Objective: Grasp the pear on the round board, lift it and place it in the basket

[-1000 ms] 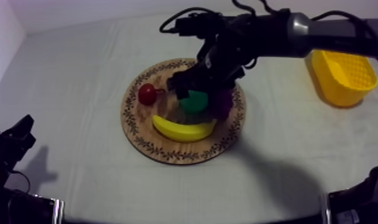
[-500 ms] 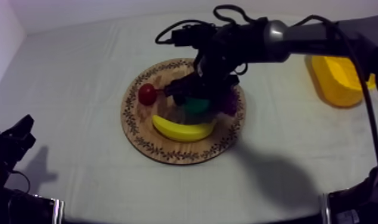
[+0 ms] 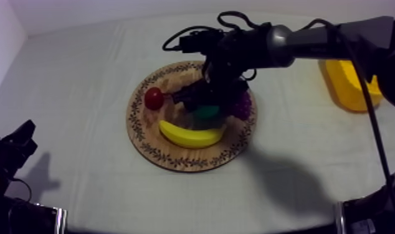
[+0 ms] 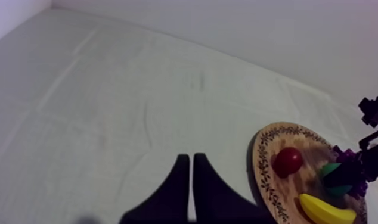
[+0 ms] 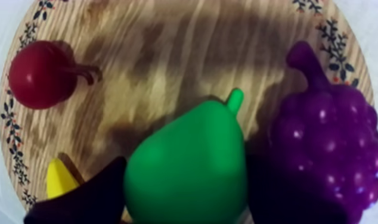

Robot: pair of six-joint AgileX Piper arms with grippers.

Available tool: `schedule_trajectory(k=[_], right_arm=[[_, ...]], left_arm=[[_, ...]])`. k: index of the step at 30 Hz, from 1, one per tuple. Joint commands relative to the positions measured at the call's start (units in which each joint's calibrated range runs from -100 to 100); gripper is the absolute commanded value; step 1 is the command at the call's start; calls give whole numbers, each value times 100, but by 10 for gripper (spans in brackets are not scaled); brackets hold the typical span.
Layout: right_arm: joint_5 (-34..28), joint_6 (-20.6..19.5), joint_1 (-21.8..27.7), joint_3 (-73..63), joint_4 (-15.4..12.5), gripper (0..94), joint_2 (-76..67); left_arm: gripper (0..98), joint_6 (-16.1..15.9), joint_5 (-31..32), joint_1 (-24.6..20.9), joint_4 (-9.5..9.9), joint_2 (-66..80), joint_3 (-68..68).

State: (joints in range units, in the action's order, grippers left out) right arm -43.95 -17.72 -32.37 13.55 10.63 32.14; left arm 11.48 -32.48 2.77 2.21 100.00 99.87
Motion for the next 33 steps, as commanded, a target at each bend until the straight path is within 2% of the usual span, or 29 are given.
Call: schedule_trajectory(k=[1,5,12,16,25,33], right_arm=[[49,47,4,1,-28,506,12],[168,148,16,34,-76,454,-1],[415,230,38,148,-117,440,-211],[574,228,84,206,-21,427,-508],[1061,127,466,441,606,421,-1583],[1185,-733,1189,672,1914,426,-2668]], left_arm=[[1,1,-1,1,2,0,2],[1,2,-1,1,2,0,2],[1,2,-1,1,2,0,2],[1,0,-1,1,2,0,2],[1,1,-1,1,2,0,2],[1,2,-1,1,2,0,2]])
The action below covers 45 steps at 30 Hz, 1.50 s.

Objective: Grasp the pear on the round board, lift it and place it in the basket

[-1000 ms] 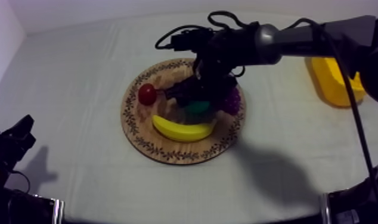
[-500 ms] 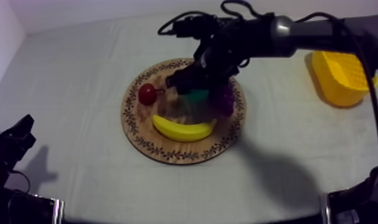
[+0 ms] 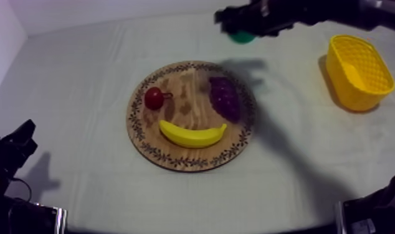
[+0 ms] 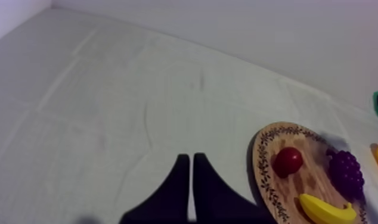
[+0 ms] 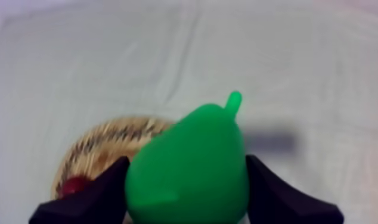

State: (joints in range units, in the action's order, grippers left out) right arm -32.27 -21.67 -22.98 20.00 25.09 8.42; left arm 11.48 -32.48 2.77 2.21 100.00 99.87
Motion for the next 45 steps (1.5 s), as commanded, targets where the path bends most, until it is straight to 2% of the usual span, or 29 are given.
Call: schedule_trajectory(k=[1,4,9,13,17,20,22,28,31,40,45], right_arm=[[24,-477,372,64,661,424,-421],[66,-829,776,186,1168,422,-757],[153,-1062,1473,409,1568,419,-1121],[169,-1132,1986,649,1713,420,-1212],[278,-1050,2437,977,1656,424,-1231],[418,-736,2708,1215,1332,430,-1205],[517,-370,2856,1355,949,429,-1189],[543,1166,3145,1564,-742,423,-1167],[505,1661,3213,1681,-1277,423,-1134],[383,2008,3239,1944,-1846,424,-957],[418,1934,3246,2013,-1870,419,-916]], left_arm=[[1,2,-1,1,2,0,2],[1,2,-1,1,2,0,2],[1,2,-1,1,2,0,2],[1,2,-1,1,2,0,2],[1,2,-1,1,2,0,2],[1,1,-1,1,2,0,2],[1,0,-1,1,2,0,2],[1,1,-1,1,2,0,2],[1,2,-1,1,2,0,2],[1,0,-1,1,2,0,2],[1,0,-1,1,2,0,2]])
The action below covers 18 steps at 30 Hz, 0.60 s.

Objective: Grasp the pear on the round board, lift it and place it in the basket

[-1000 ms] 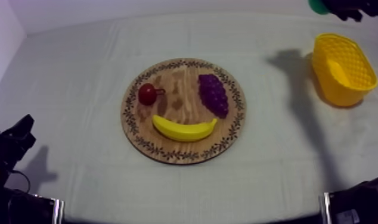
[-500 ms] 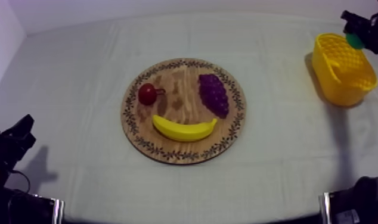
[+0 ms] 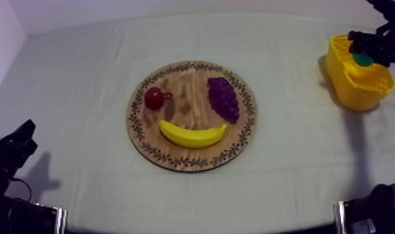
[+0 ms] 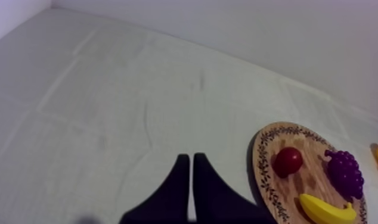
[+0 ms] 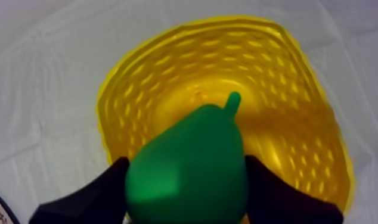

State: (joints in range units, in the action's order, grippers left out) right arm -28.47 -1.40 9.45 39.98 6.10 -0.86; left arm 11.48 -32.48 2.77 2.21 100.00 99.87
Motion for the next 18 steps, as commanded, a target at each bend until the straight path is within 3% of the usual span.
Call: schedule_trajectory(k=[1,18], right_arm=[[60,-142,6,34,68,418,21],[448,-980,210,402,791,466,81]], left_arm=[[1,1,-1,1,2,0,2],[1,2,-1,1,2,0,2]])
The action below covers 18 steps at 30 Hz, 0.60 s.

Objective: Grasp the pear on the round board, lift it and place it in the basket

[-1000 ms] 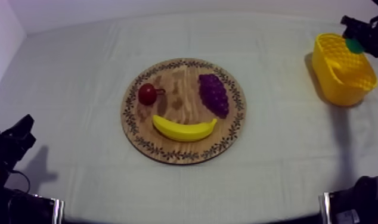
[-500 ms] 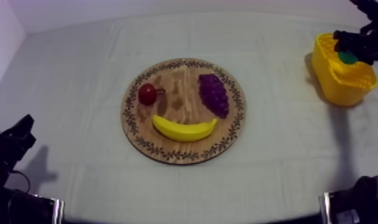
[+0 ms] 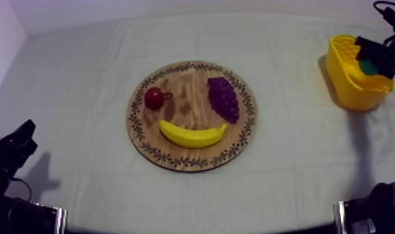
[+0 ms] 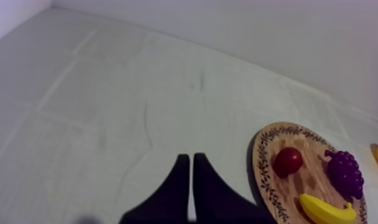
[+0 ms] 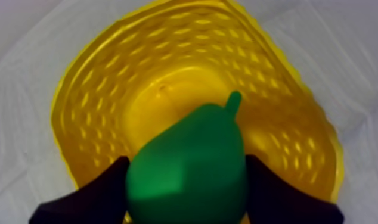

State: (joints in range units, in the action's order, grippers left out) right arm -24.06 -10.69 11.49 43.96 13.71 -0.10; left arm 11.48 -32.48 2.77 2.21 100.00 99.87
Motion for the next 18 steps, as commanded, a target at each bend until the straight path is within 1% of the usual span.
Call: schedule_trajectory(k=[1,5,9,15,17,18], right_arm=[[8,-90,16,10,59,482,12],[27,-235,51,20,182,546,29],[53,-295,79,22,240,571,23],[72,-330,83,32,332,567,-1],[96,-314,75,46,350,541,-36],[131,-278,69,65,358,508,-65]], left_arm=[[1,2,-1,1,2,0,2],[1,2,-1,1,2,0,2],[1,2,-1,1,2,0,2],[1,2,-1,1,2,0,2],[1,2,-1,1,2,0,2],[1,2,-1,1,2,0,2]])
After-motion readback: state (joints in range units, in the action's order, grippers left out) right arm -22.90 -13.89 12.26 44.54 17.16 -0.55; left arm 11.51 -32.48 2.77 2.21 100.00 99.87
